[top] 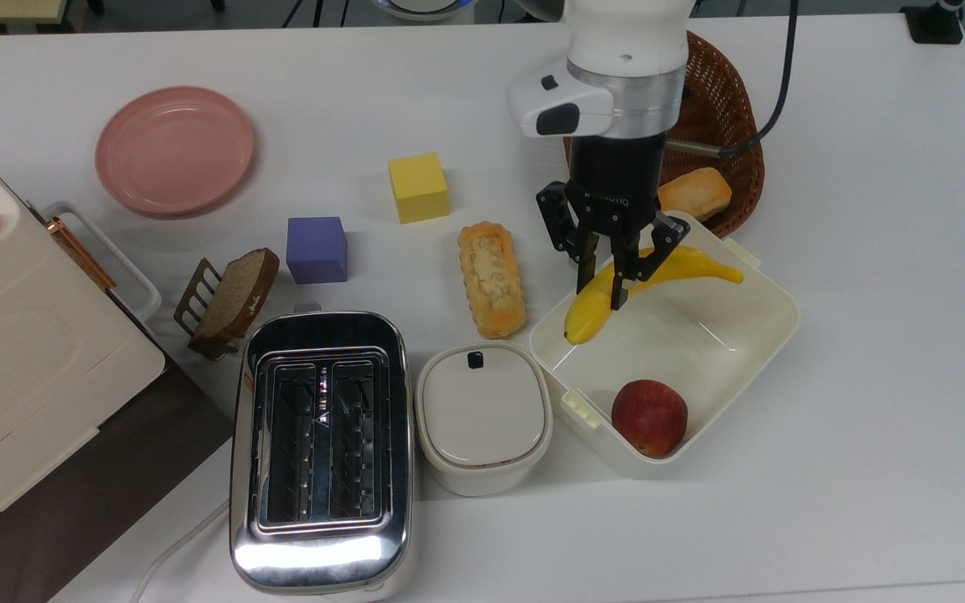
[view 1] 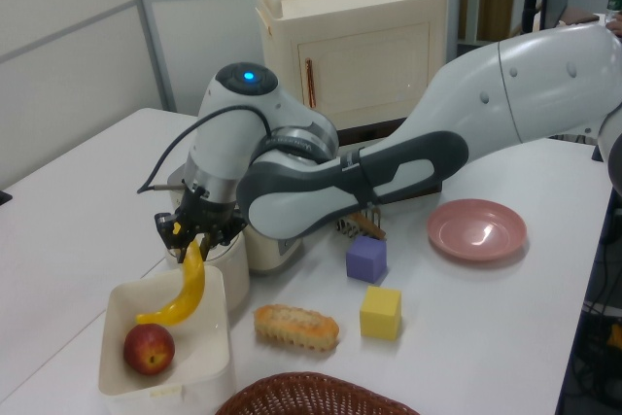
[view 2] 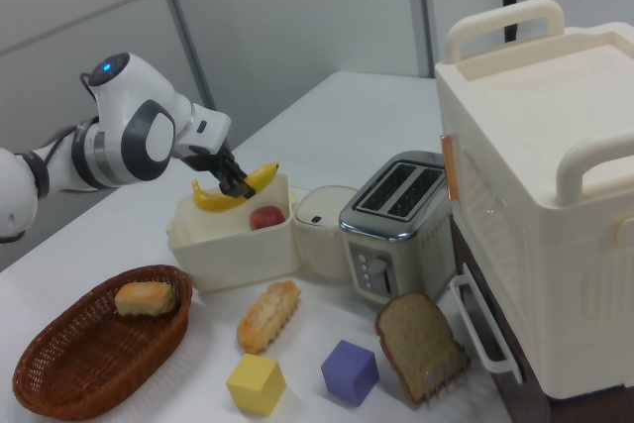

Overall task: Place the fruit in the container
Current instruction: 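Lower the banana into the container and open the gripper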

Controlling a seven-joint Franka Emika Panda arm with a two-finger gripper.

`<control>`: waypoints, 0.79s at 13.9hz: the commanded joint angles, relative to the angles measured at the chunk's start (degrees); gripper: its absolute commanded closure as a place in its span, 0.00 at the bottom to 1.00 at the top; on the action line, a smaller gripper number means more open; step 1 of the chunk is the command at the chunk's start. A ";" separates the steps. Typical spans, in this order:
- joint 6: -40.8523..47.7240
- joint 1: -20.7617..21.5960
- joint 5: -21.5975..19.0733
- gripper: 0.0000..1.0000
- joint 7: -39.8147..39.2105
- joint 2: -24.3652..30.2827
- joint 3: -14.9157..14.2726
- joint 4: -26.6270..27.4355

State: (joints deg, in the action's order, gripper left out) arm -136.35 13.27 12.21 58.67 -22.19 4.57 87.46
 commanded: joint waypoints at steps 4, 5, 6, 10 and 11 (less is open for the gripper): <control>-3.40 1.94 9.58 0.07 6.80 -3.04 -1.06 -0.02; -3.31 2.11 10.03 0.00 6.72 -3.04 -1.06 0.16; -3.23 2.29 10.99 0.00 6.81 -2.95 -1.06 0.25; -2.88 2.11 11.08 0.00 6.81 -2.34 -1.06 0.34; -2.70 1.85 11.08 0.00 6.72 -1.90 -1.06 0.42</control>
State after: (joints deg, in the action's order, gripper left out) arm -138.61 14.54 21.91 63.74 -25.45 4.51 87.44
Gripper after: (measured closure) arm 0.000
